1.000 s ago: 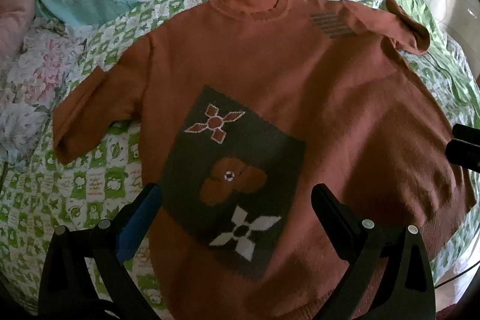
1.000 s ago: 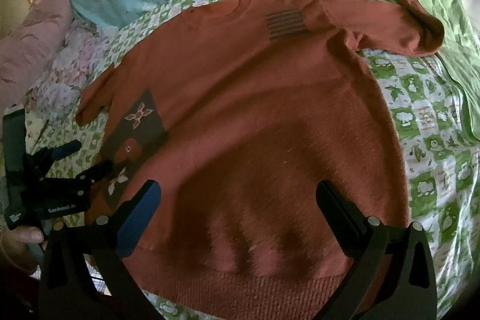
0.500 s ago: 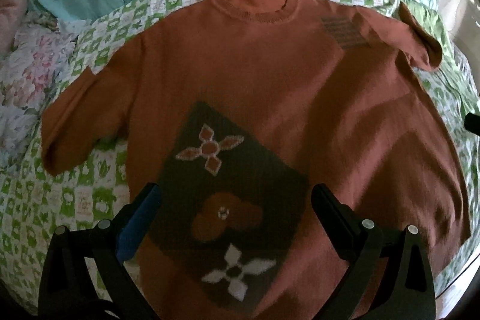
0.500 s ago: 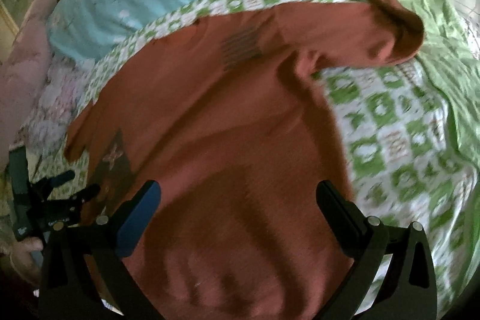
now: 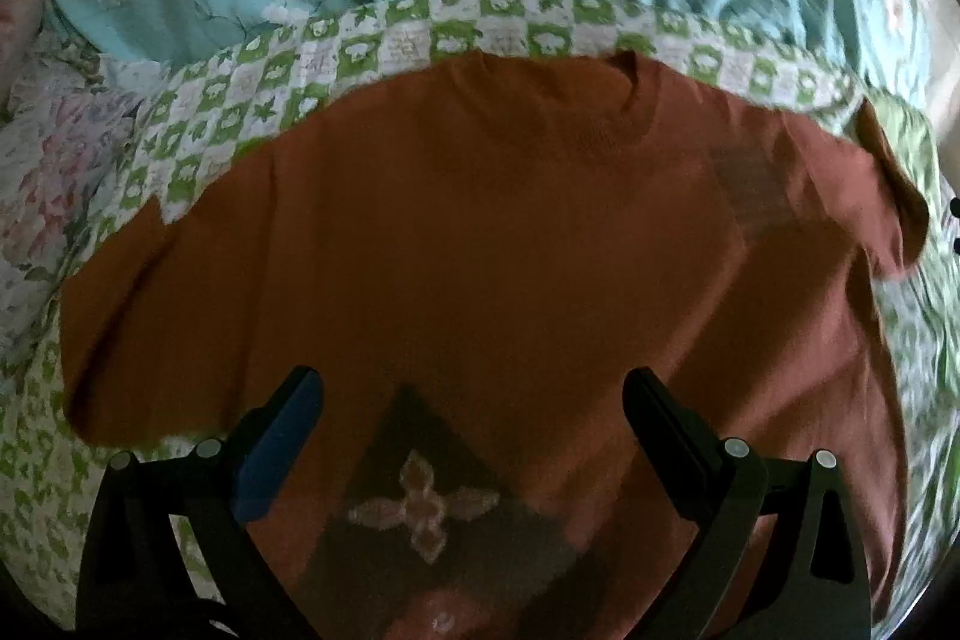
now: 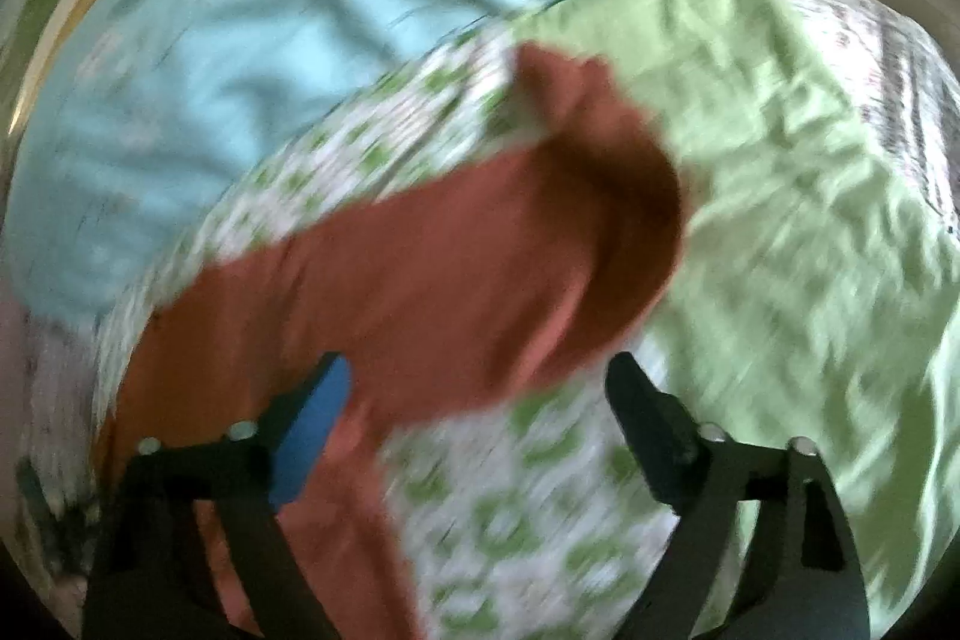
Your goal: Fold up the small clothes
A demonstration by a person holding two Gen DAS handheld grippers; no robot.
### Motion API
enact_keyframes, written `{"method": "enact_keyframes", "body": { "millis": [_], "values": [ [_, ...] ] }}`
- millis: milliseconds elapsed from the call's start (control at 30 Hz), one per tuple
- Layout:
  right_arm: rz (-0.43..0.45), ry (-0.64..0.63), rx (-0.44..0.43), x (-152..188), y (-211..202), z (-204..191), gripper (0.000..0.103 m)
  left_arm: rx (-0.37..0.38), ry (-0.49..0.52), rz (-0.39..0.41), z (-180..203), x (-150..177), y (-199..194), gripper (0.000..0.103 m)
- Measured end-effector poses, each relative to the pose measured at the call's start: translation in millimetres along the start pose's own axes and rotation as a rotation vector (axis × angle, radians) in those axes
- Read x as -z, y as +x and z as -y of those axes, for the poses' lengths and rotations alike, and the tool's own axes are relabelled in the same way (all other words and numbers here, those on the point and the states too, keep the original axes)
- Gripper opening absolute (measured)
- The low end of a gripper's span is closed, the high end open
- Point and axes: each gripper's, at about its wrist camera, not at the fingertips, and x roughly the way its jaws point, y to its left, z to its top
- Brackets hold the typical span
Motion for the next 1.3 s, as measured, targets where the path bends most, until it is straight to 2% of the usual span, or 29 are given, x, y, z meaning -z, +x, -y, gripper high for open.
{"method": "enact_keyframes", "body": {
  "millis": [67, 200, 300, 500, 533, 600, 667, 733, 800, 967, 1133, 1300],
  "values": [
    [0.018, 0.038, 0.016, -28, 10, 20, 0.074, -0.010, -0.010, 0.000, 0, -11, 8, 0.100],
    [0.037, 0.051, 0.048, -87, 44, 43, 0.072, -0.016, -0.028, -0.014, 4, -29, 27, 0.100],
    [0.029, 0.047, 0.058, -118, 72, 54, 0.070, -0.024, -0.035, -0.030, 8, -37, 42, 0.100],
    [-0.026, 0.008, 0.080, -140, 121, 63, 0.064, -0.033, -0.022, -0.084, 22, -41, 70, 0.100],
    [-0.030, 0.006, 0.078, -142, 126, 64, 0.061, -0.032, -0.020, -0.089, 24, -41, 73, 0.100],
    [-0.025, 0.001, 0.063, -144, 132, 65, 0.041, -0.028, -0.013, -0.097, 29, -41, 77, 0.100],
    [-0.010, -0.001, 0.045, -144, 131, 62, 0.013, -0.025, -0.007, -0.098, 32, -41, 79, 0.100],
    [0.028, -0.014, 0.025, -141, 119, 54, 0.010, -0.014, -0.003, -0.098, 34, -39, 79, 0.100],
    [0.055, -0.020, -0.020, -136, 104, 43, 0.009, -0.008, -0.003, -0.095, 35, -36, 78, 0.100],
    [0.055, -0.069, -0.203, -98, 72, -27, 0.008, 0.015, -0.036, -0.078, 23, -30, 67, 0.100],
    [-0.030, -0.064, -0.472, -34, 68, -126, 0.008, 0.044, -0.079, -0.062, -3, -19, 45, 0.100],
    [-0.137, -0.073, -0.672, 24, 90, -226, 0.008, 0.089, -0.137, -0.046, -39, -3, 24, 0.100]
  ]
}}
